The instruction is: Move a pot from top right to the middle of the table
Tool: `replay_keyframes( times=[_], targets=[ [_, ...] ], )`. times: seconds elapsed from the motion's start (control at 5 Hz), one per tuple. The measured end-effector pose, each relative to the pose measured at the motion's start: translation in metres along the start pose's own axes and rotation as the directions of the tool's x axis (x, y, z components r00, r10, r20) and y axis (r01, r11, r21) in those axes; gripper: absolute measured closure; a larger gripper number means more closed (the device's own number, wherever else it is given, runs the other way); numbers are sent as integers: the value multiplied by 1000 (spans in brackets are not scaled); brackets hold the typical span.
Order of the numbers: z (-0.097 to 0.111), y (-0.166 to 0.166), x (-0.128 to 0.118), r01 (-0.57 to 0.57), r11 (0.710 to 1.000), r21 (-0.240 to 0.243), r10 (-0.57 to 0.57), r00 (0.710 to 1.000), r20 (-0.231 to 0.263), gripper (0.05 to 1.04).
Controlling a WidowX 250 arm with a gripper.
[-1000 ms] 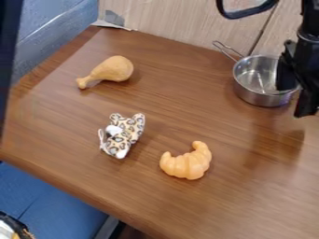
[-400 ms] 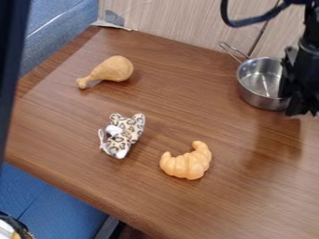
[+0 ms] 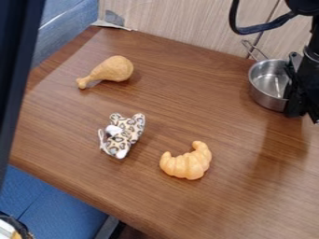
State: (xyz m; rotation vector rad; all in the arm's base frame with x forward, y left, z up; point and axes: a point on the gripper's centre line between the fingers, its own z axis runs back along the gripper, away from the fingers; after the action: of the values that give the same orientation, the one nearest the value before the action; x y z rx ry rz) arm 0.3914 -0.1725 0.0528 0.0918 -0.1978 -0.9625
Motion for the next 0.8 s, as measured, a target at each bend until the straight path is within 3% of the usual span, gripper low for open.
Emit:
replay_keyframes(
  times=[0.4,0.6,0.8],
  targets=[
    [3,-4,-9,-22,1000,9,22,1000,-1,1004],
    [20,2,-21,-88,996,11,87,995,39,1005],
    [43,9,-36,-143,989,43,140,988,65,1005]
  ],
)
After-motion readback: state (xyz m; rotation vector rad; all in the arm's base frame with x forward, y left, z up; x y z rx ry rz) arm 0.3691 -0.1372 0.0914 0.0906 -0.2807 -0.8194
